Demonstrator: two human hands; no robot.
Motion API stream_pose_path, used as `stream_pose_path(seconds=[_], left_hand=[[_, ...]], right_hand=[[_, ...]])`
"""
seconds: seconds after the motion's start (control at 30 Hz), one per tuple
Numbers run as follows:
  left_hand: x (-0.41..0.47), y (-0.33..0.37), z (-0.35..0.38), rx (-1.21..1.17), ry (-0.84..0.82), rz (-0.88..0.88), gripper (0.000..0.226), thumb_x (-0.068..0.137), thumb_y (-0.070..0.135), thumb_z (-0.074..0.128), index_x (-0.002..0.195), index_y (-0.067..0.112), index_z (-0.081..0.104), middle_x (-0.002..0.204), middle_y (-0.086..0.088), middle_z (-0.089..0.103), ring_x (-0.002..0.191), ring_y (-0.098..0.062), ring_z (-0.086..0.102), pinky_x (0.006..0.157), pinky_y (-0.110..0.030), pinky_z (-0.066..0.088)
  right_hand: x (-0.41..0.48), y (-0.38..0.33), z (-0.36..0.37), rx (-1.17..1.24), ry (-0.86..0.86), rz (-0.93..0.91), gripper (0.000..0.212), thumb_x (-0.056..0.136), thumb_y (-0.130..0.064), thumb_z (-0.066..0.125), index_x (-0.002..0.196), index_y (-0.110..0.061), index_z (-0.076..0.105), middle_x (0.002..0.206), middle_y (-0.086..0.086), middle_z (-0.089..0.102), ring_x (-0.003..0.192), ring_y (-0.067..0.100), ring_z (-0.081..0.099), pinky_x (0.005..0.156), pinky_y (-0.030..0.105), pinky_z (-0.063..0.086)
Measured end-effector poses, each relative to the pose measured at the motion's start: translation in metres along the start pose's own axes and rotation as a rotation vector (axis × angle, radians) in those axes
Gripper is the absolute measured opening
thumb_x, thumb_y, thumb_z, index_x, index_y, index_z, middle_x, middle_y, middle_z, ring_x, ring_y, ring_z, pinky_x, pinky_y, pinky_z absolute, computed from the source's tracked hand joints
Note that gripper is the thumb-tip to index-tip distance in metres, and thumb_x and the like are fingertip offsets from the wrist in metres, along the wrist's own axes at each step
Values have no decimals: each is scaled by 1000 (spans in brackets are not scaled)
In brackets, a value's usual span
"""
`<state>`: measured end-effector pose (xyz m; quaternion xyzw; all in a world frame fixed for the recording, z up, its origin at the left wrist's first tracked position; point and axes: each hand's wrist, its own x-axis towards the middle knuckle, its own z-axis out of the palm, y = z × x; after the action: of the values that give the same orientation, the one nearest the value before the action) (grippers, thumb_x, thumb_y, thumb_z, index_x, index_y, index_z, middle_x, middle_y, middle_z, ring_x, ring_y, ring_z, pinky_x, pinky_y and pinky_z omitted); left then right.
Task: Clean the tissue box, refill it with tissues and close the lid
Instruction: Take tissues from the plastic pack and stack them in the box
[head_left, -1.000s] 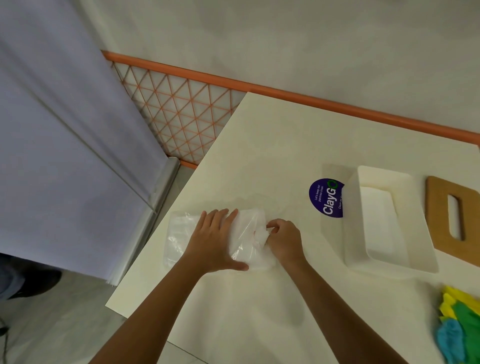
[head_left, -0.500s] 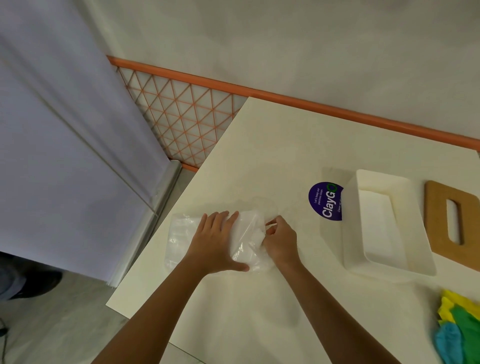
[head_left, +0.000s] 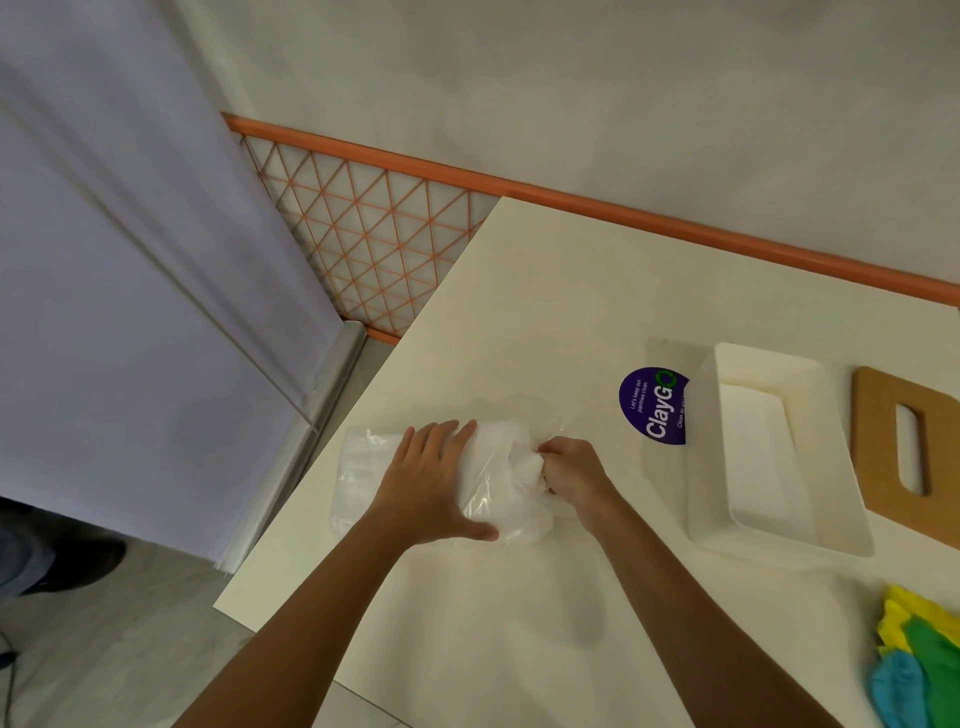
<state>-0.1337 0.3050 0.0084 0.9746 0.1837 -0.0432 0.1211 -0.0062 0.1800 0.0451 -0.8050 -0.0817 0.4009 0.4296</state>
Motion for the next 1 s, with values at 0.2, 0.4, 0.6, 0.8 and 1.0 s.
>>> stream_pose_path(seconds=[0.2, 0.4, 0.6, 0.8, 1.0], left_hand=[[-3, -5, 0, -71, 26, -15, 129, 41, 88, 39, 147, 17, 19, 149, -2, 32, 137, -22, 29, 117, -40, 15], [-2, -6, 1, -55, 19, -19, 129, 41, 88, 39, 148, 19, 17, 149, 0, 31, 137, -21, 28, 117, -37, 12], [-2, -6, -1, -61, 35, -13, 128, 41, 87, 41, 147, 19, 20, 147, 0, 34, 134, -21, 33, 116, -38, 19], [-3, -4, -7, -104, 5, -25, 122, 51, 75, 68, 147, 19, 18, 148, 0, 31, 134, -21, 30, 114, -34, 21], [-3, -2, -8, -100, -28, -47, 122, 53, 73, 70, 148, 20, 16, 149, 2, 29, 135, -19, 28, 113, -31, 21]], right_hand=[[5, 7, -22, 168, 17, 12, 16, 87, -11, 55, 79, -18, 66, 86, 4, 65, 80, 23, 60, 72, 30, 48], [10, 21, -24, 311, -43, 134, 20, 79, -6, 68, 96, -9, 60, 78, 6, 62, 62, 17, 57, 51, 25, 49], [11, 13, -37, 391, -254, 81, 14, 88, -6, 54, 95, -7, 66, 83, 6, 67, 72, 18, 63, 63, 26, 51], [23, 21, -46, 411, -88, 155, 18, 79, -13, 61, 97, -8, 63, 94, 10, 66, 84, 27, 62, 71, 35, 50], [22, 36, -42, 395, -228, 154, 27, 91, -18, 57, 116, -10, 61, 111, 11, 68, 93, 22, 67, 75, 32, 54]])
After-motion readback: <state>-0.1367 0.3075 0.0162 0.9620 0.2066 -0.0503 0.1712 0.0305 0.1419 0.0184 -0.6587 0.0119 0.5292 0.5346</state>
